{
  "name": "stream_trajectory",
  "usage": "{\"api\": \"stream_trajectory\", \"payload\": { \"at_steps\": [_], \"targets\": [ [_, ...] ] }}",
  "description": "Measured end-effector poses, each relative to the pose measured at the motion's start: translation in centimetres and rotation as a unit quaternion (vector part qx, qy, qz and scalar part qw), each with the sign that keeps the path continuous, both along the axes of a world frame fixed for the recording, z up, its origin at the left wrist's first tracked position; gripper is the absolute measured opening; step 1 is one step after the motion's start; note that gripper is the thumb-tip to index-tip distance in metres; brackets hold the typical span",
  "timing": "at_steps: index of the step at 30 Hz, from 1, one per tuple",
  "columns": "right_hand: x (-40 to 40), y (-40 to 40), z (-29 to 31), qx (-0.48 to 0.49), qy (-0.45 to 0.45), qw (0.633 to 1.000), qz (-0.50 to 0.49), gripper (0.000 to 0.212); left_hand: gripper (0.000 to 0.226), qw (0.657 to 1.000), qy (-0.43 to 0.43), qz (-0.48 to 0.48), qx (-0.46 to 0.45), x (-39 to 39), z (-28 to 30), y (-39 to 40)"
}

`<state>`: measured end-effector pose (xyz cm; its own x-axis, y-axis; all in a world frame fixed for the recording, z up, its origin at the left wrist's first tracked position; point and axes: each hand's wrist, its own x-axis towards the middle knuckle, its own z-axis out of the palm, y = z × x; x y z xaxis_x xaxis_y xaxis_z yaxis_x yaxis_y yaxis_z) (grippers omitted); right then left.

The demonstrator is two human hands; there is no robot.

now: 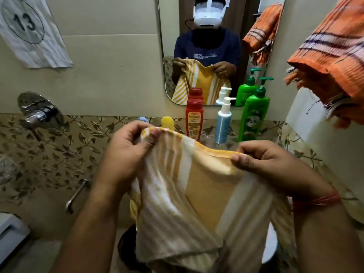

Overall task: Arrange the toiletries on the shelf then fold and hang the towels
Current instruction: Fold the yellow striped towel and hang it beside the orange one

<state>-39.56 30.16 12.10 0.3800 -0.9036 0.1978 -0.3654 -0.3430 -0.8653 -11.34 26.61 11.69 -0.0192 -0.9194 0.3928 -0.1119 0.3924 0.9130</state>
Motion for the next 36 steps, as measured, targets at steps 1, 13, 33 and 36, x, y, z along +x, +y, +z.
{"api": "stream_trajectory", "payload": {
  "at_steps": [1, 13, 33, 36],
  "targets": [
    [0.6, -0.1, 0.2, -0.005, 0.004, 1.0, 0.011, 0.031, 0.021, 0.998, -0.045, -0.043, 0.004, -0.5, 0.0, 0.2],
    [1.3, -0.6, 0.3, -0.013, 0.054, 0.998, 0.002, 0.018, 0.016, 0.998, -0.013, -0.024, -0.062, -1.8, -0.1, -0.5],
    [1.6, 2.6, 3.3, 0.067, -0.092, 0.975, 0.192, 0.031, 0.013, 0.997, -0.007, -0.075, -0.028, -3.7, 0.0, -1.7],
    [3.9, 1.4, 2.6, -0.039, 0.007, 0.996, 0.084, 0.016, 0.022, 0.994, -0.019, -0.102, -0.033, -4.5, -0.1, -1.5]
  ]
}}
